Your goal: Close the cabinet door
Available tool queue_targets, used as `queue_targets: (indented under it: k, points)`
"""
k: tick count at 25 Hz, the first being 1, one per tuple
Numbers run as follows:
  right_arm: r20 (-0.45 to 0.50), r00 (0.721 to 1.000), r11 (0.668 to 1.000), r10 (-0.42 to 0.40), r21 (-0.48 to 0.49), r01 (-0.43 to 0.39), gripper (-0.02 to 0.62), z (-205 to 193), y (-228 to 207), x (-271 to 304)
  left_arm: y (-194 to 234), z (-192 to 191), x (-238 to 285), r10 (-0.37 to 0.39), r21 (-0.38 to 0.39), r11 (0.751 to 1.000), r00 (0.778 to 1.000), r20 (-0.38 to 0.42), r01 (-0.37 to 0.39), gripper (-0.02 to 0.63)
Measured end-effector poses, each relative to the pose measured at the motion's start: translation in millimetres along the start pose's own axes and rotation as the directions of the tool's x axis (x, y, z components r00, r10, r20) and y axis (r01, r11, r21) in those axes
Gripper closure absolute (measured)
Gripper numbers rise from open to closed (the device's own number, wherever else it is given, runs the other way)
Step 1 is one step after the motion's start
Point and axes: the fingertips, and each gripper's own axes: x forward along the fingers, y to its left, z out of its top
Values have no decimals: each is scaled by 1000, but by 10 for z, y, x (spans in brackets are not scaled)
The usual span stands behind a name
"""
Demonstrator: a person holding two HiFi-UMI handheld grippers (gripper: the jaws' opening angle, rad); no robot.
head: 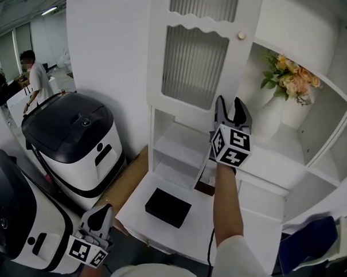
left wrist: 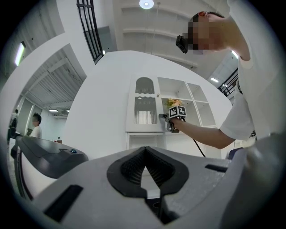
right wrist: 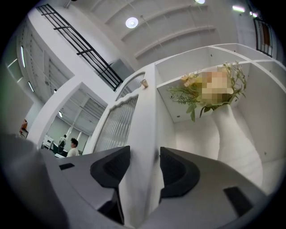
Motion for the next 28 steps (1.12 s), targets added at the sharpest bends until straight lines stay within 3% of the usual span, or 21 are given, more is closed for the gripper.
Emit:
queue_targets:
  k: [5,7,11,19,25,28]
  points:
    - [7,1000,1000,-10,-18,10,452,-24,-9,-147,83,34,-76,-20,-10,1000,1000,7,21,601]
    - [4,999,999,-35,-24,35,543,-64,-31,-315,108,42,-96,-33,-14,999,999,9,33,601]
    - [-37,998,999,-43,0,43,589,-297,23,-688,163,46,-146,-54,-23,998,998,11,55,601]
    - [-205,976,997,-74,16,79,595,-901,79,-1434,280,60,-355,-81,-46,996,996,24,82,601]
    - [-188,982,1000,-12,-16,10,595,-624,404,-1916,443,79,-614,-65,-63,996,997,39,67,601]
    - [-169,985,999,44,22,-41,595,-410,661,-2147,540,93,-758,-43,-70,996,998,45,47,601]
